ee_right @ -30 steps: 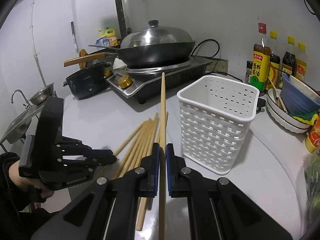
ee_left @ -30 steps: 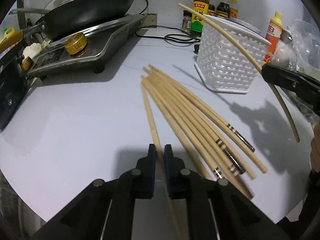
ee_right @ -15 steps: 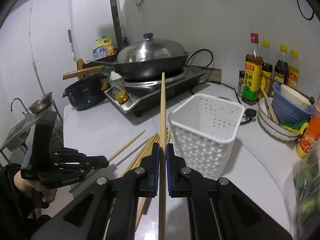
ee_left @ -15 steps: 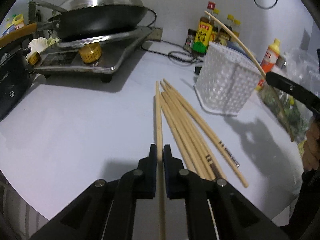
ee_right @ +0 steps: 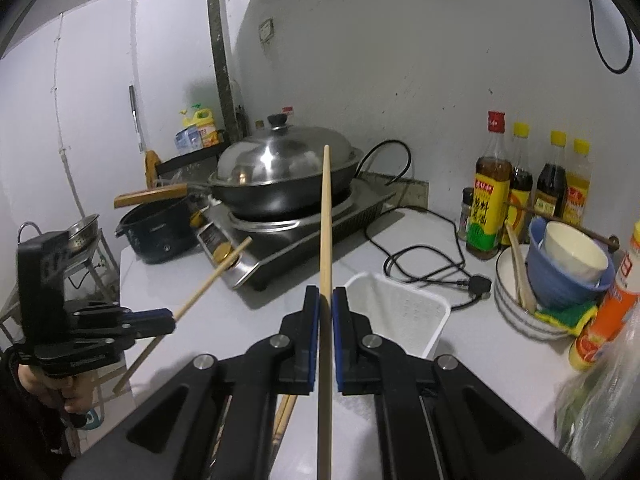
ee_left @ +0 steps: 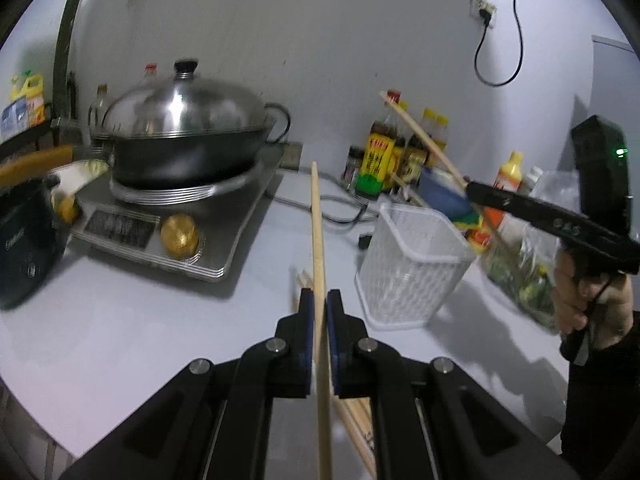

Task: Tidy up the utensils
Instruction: 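Lift the chopstick with the right gripper and carry it over the white holder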

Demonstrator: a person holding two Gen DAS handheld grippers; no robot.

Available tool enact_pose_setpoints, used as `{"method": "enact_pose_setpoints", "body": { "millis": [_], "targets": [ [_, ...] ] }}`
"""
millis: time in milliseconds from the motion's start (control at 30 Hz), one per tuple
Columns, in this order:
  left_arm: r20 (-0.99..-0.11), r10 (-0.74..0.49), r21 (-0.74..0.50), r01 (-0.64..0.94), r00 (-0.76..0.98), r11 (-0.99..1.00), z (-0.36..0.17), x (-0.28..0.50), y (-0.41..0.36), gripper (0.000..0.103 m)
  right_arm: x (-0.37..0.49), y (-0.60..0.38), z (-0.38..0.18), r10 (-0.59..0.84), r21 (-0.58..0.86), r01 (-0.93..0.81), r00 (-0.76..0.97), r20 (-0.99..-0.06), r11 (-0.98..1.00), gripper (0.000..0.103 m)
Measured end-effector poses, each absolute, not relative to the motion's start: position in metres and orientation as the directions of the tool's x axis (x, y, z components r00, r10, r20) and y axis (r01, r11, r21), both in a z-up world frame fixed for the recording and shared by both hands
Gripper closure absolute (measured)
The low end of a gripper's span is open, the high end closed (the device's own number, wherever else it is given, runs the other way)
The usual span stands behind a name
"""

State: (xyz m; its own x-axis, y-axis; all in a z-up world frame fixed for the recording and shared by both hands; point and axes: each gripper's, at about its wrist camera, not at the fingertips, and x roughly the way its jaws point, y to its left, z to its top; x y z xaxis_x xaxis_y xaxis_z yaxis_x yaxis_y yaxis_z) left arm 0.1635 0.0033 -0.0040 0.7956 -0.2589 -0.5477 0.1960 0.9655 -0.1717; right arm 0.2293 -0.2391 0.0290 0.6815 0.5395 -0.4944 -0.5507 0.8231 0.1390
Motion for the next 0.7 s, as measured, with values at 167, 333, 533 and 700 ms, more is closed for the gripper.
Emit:
{"method": "enact_pose_setpoints", "body": {
  "millis": [167,333,533,700],
  "targets": [
    [-0.507,-0.282,-0.181,0.219,0.815,0.959,0.014,0.182,0.007,0.097,0.254,-0.234,0.038,0.535,0.139,-0.545,0.687,-0.492,0.827,0.097],
    [-0.471,-0.292,-0.196,0.223,0.832,0.955,0.024,0.196,0.015,0.097,0.281,-0.226,0.034,0.518,0.142,-0.529,0.682,-0.515,0.837,0.097],
    [-0.457,-0.293,-0.216,0.215,0.84,0.953,0.024,0.212,0.028,0.097,0.31,-0.218,0.019,0.487,0.133,-0.507,0.672,-0.558,0.852,0.097],
    [-0.447,-0.291,-0.232,0.204,0.846,0.951,0.022,0.223,0.035,0.097,0.326,-0.214,0.013,0.482,0.133,-0.503,0.667,-0.568,0.854,0.097]
  ]
}}
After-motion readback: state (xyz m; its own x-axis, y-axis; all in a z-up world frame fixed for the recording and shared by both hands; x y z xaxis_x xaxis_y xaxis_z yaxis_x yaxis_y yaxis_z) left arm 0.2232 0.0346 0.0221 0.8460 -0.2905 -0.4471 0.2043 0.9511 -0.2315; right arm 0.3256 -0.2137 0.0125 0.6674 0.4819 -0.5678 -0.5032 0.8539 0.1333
